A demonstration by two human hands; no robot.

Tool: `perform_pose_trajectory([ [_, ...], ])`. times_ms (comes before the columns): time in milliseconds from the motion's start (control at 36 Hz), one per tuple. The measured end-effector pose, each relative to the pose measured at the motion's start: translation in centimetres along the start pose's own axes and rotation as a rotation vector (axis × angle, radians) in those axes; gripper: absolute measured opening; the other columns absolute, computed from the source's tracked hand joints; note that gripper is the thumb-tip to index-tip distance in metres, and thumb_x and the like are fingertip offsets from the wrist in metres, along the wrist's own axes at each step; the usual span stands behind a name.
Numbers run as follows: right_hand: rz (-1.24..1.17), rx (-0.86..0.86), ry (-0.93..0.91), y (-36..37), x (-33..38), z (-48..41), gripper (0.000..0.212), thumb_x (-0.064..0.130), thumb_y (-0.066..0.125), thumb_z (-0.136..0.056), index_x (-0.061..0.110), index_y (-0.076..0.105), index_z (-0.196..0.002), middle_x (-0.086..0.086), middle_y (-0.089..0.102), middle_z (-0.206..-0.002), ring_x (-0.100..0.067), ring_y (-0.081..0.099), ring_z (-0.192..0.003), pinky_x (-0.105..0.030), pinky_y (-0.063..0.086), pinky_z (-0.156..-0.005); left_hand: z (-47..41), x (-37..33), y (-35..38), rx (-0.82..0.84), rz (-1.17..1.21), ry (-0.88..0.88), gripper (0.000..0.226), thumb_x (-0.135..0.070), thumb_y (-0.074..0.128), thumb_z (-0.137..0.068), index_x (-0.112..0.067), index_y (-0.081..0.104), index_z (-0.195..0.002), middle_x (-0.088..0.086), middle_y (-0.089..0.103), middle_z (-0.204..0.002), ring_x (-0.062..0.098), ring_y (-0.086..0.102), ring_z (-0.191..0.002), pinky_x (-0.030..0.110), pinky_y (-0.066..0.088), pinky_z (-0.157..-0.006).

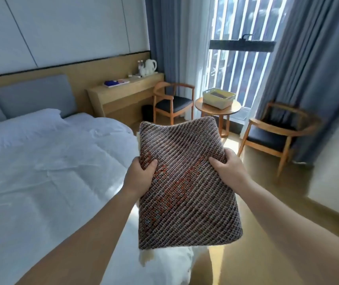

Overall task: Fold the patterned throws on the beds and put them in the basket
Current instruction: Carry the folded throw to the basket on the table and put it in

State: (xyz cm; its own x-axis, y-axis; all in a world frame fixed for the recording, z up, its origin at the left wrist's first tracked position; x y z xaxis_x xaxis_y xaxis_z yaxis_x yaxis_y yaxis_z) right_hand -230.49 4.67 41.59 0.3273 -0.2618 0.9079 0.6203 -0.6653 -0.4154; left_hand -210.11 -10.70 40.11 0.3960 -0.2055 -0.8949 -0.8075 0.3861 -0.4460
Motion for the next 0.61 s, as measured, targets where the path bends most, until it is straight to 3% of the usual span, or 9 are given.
perform_pose_trajectory([
  [56,0.000,-0.034,0.010,-4.1,-1.5,-1.2,0.034,0.027,0.062,-0.092,0.019,0.052,-0.123,0.009,0.059,-0.100,-0.008,0.058,-0.089,-0.019,0.043,-0.074,-0.6,-2.4,4.1,0.043,0.013,0.021,0.043,-0.038,0.058,-0.094,-0.011,0.051,-0.126,-0.001,0.057,-0.109,0.022,0.056,-0.104,0.035,0.044,-0.095],
  [167,0.009,-0.104,0.032,-10.6,-4.6,-3.4,0.037,0.027,0.063,-0.090,0.018,0.053,-0.125,0.004,0.064,-0.108,-0.014,0.062,-0.098,-0.029,0.049,-0.087,-1.7,-5.8,11.1,0.102,0.051,0.059,0.037,-0.034,0.059,-0.094,-0.009,0.053,-0.122,0.000,0.059,-0.108,0.020,0.056,-0.102,0.030,0.043,-0.090],
  [250,0.012,-0.136,0.043,-14.3,-6.5,-4.8,0.030,0.025,0.063,-0.091,0.019,0.055,-0.119,0.009,0.063,-0.101,-0.009,0.062,-0.093,-0.025,0.048,-0.081,-2.8,-7.4,15.3,0.154,0.078,0.047,0.036,-0.033,0.060,-0.094,-0.009,0.054,-0.120,0.003,0.062,-0.110,0.022,0.059,-0.104,0.033,0.046,-0.092],
  [361,0.028,-0.186,0.076,-17.9,-9.4,-7.3,0.033,0.024,0.064,-0.090,0.018,0.055,-0.121,0.008,0.064,-0.103,-0.008,0.061,-0.093,-0.024,0.045,-0.081,-4.9,-9.0,20.2,0.233,0.102,0.045,0.038,-0.034,0.059,-0.093,-0.012,0.053,-0.123,0.003,0.063,-0.114,0.023,0.060,-0.107,0.042,0.047,-0.099],
  [472,0.041,-0.192,0.101,-20.5,-11.8,-11.0,0.035,0.025,0.064,-0.090,0.016,0.055,-0.123,0.006,0.064,-0.105,-0.008,0.061,-0.094,-0.021,0.044,-0.079,-7.9,-10.1,24.8,0.277,0.111,0.068,0.039,-0.033,0.060,-0.094,-0.013,0.052,-0.126,0.001,0.061,-0.115,0.021,0.058,-0.109,0.037,0.046,-0.099],
  [611,0.063,-0.236,0.106,-23.0,-13.5,-17.1,0.033,0.025,0.063,-0.091,0.019,0.054,-0.122,0.006,0.062,-0.109,-0.012,0.060,-0.100,-0.025,0.045,-0.087,-13.8,-12.0,30.1,0.338,0.150,0.102,0.042,-0.031,0.059,-0.094,-0.011,0.050,-0.129,0.003,0.061,-0.119,0.021,0.058,-0.110,0.035,0.046,-0.095],
])
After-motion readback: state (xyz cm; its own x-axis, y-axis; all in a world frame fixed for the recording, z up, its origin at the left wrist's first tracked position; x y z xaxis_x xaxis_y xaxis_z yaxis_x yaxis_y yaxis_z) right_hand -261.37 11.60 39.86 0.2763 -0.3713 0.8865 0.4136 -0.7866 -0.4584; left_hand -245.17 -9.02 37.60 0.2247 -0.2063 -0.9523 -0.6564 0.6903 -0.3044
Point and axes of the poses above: each hand's wrist, its own z-axis away from the middle knuckle, its own y-axis out of the palm, x = y × z, the point moved 2 cm from there along -z, towards the middle knuckle
